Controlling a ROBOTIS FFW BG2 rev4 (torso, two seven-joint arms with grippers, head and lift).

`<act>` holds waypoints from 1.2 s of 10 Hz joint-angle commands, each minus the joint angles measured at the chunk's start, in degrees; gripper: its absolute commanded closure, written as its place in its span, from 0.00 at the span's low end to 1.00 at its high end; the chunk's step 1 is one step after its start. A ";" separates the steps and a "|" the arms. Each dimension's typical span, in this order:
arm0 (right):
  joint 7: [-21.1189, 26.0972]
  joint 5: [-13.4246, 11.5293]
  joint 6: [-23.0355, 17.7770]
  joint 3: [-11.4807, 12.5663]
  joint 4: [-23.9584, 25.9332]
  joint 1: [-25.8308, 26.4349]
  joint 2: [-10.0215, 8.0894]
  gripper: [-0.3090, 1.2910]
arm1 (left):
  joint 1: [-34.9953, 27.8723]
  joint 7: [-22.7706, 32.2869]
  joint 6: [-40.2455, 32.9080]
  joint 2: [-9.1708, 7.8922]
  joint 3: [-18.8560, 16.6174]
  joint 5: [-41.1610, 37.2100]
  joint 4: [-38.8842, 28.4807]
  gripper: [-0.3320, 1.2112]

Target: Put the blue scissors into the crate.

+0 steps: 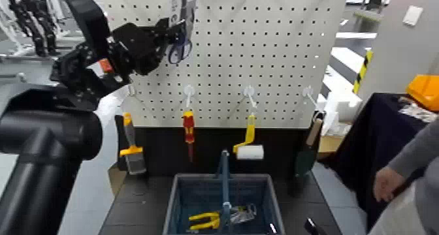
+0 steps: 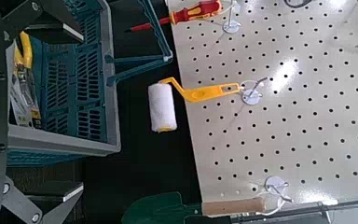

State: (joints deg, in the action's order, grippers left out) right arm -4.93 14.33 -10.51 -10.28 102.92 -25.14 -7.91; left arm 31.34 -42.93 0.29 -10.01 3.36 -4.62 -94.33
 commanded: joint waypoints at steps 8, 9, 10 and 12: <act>-0.52 0.08 0.58 0.35 0.08 -0.09 0.18 0.31 | -10.86 0.74 7.35 3.95 -1.07 -3.91 -8.77 0.98; -0.52 0.08 0.84 0.26 0.26 -0.09 -0.09 0.31 | -13.50 0.83 9.20 4.38 -0.99 -5.40 -9.91 0.98; -0.43 0.17 0.93 0.26 0.44 -0.18 -0.26 0.31 | -16.22 0.83 11.13 4.82 -1.07 -6.55 -10.70 0.98; -0.52 0.26 1.37 0.18 0.61 -0.18 -0.44 0.31 | -20.79 1.18 14.21 4.82 -0.81 -9.53 -11.05 0.98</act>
State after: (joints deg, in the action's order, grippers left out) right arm -5.40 14.53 -9.33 -10.06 103.47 -25.30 -8.29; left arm 11.94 -41.69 13.38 -5.18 2.50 -13.47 -105.14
